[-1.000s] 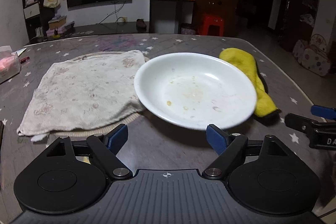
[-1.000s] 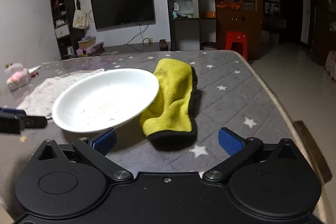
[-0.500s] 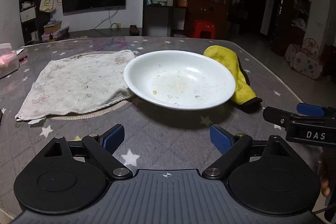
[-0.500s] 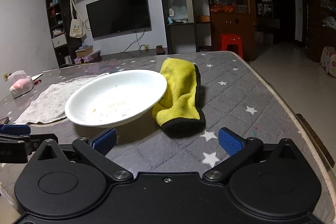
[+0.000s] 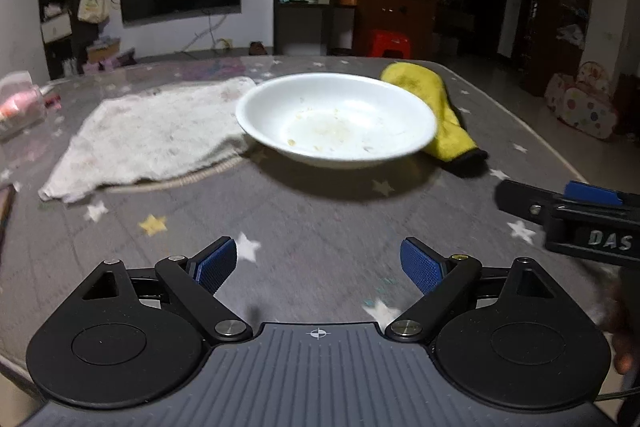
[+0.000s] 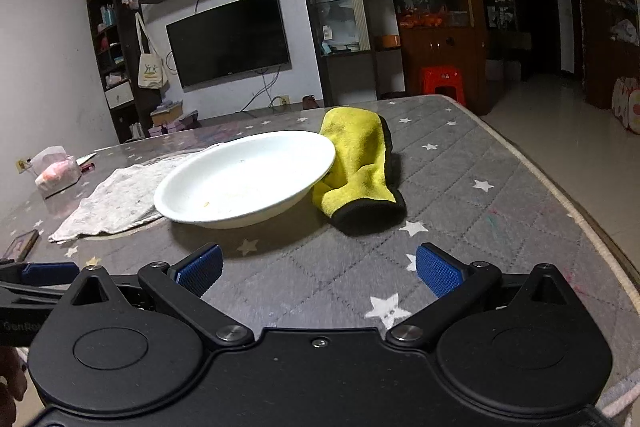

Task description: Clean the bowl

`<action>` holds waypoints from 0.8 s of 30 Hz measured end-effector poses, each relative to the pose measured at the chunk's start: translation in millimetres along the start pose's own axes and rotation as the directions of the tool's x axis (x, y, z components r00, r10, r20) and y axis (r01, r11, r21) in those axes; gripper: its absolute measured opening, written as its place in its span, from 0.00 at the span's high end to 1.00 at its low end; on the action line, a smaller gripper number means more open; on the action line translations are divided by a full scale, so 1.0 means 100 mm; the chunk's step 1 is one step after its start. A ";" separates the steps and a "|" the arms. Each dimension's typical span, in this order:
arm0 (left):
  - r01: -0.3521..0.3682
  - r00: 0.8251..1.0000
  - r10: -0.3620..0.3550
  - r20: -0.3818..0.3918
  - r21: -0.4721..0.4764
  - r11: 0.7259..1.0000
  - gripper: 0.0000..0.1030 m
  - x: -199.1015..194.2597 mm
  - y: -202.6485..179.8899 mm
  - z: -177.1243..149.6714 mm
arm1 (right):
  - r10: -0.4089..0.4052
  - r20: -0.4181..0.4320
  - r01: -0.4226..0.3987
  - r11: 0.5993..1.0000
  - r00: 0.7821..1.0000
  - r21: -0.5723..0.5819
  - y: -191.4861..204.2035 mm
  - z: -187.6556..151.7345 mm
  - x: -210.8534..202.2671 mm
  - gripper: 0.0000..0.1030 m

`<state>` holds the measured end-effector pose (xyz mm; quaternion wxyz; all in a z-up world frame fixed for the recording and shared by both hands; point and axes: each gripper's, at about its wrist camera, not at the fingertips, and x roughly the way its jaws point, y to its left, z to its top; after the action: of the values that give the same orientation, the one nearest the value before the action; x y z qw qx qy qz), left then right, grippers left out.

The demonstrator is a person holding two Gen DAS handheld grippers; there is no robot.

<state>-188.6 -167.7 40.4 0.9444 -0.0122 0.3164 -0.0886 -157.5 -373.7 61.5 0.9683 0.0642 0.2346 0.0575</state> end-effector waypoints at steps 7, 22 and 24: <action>-0.030 0.998 0.032 -0.045 0.045 0.999 0.13 -0.01 -0.08 -0.17 | -0.022 -0.040 0.021 1.000 0.999 -0.018 0.08 -0.17 -0.06 0.00; -0.044 0.995 0.049 -0.082 0.053 0.998 0.11 -0.04 -0.15 -0.42 | -0.115 -0.119 0.108 0.992 0.986 -0.064 0.11 -0.51 -0.09 0.00; -0.043 0.995 0.048 -0.084 0.052 0.998 0.10 -0.05 -0.15 -0.43 | -0.130 -0.112 0.122 0.989 0.985 -0.080 0.15 -0.54 -0.11 0.00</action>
<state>-220.6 -179.7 10.3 0.9318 0.0225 0.3543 -0.0754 -193.1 -354.7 20.7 0.9562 0.0106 0.2924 0.0083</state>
